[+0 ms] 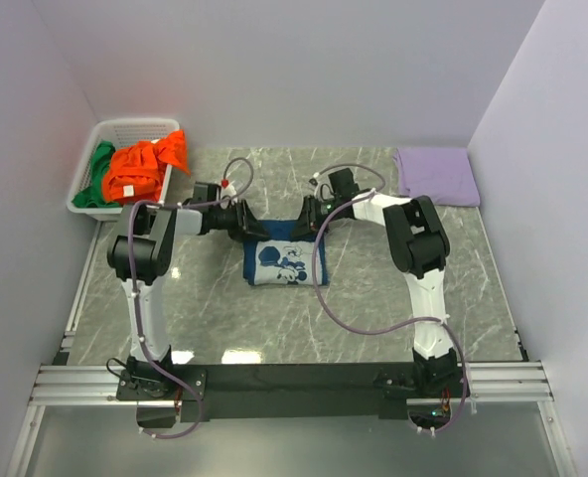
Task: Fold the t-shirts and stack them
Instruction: Fold the tshirt
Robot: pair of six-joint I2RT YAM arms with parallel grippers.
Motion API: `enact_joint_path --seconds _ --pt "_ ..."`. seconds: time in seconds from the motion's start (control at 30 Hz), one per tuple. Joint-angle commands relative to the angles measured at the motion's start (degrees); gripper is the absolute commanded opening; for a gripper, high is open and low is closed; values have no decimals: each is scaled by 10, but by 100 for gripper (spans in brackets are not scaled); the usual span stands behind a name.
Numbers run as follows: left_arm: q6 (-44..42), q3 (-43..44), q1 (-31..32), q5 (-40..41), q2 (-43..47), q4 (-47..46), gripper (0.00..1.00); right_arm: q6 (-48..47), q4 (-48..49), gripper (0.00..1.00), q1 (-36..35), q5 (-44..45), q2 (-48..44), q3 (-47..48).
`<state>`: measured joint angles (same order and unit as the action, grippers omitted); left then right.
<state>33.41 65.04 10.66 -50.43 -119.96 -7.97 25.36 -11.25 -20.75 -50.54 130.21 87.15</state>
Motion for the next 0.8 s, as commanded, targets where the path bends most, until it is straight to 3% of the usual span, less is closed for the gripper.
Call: enact_joint_path --seconds 0.0,0.1,0.2,0.33,0.5,0.63,0.77 --pt "-34 74 -20 44 -40 23 29 7 1 31 28 66 12 31" --pt "-59 135 -40 53 -62 59 29 2 -18 31 42 69 22 63" --pt "-64 136 -53 17 -22 43 31 -14 -26 32 43 51 -15 65" --pt "-44 59 -46 -42 88 -1 34 -1 23 39 42 17 -143 -15" --pt "-12 -55 -6 -66 183 -10 33 58 97 44 5 -18 -225 -156" --pt "-10 -108 18 -60 169 -29 33 79 135 44 -29 -40 -192 -202" --pt "-10 -100 15 -37 85 -29 32 73 129 43 -28 -30 -110 -197"
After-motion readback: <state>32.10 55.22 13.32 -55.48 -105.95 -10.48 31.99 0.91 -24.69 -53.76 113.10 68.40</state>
